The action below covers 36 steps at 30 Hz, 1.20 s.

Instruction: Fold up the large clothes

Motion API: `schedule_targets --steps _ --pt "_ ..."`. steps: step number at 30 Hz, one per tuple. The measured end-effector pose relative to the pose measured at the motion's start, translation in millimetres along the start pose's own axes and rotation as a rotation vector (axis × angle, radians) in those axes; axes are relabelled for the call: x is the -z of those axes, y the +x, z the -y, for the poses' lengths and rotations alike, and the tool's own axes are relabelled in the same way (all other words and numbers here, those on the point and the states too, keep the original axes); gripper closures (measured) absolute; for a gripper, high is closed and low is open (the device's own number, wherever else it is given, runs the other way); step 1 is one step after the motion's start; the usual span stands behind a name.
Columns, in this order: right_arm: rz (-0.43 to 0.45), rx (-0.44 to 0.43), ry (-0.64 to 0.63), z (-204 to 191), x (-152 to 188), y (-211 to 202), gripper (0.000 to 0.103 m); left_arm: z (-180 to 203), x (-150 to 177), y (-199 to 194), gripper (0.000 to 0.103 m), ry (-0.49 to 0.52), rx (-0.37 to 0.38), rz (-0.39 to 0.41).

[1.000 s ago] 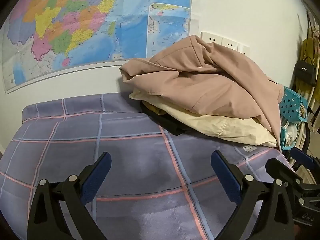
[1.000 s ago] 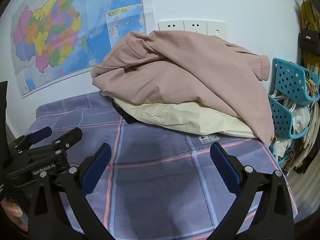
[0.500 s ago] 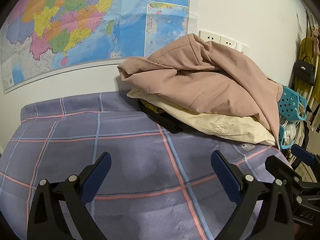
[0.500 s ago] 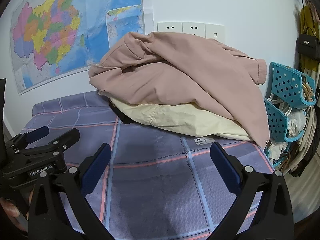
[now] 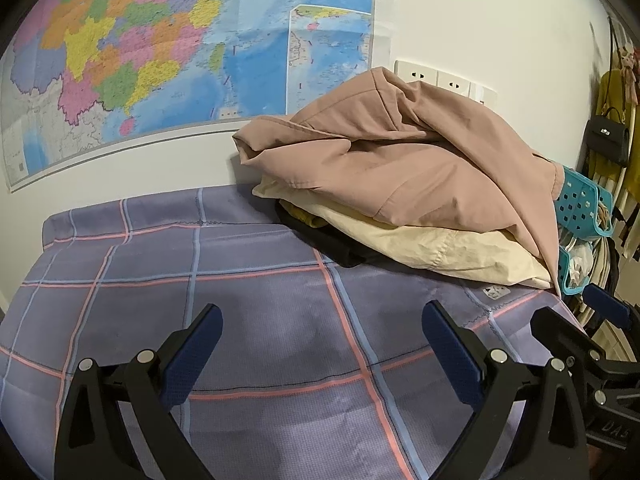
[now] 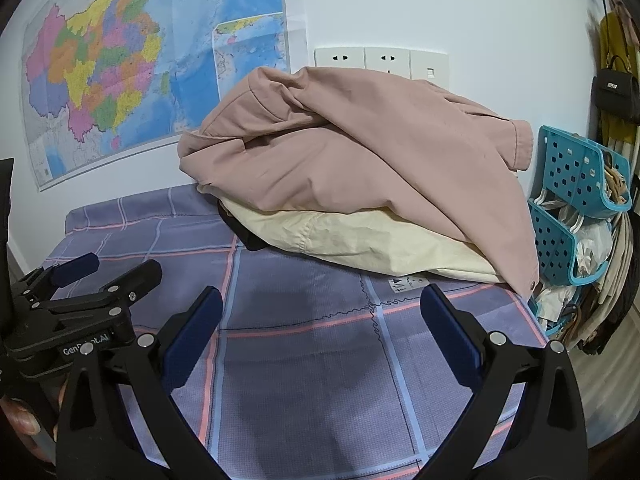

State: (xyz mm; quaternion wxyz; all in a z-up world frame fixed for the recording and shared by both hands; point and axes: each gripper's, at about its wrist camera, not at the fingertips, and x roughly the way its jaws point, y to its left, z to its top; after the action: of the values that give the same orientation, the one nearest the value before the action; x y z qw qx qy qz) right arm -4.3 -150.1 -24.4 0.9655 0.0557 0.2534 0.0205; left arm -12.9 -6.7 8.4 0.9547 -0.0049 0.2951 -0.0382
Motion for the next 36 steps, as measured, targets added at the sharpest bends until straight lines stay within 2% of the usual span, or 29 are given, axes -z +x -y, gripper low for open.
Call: schedule_targets --steps 36 --pt "0.003 -0.004 -0.002 1.2 -2.4 -0.3 0.005 3.3 -3.0 -1.5 0.007 0.003 0.006 0.004"
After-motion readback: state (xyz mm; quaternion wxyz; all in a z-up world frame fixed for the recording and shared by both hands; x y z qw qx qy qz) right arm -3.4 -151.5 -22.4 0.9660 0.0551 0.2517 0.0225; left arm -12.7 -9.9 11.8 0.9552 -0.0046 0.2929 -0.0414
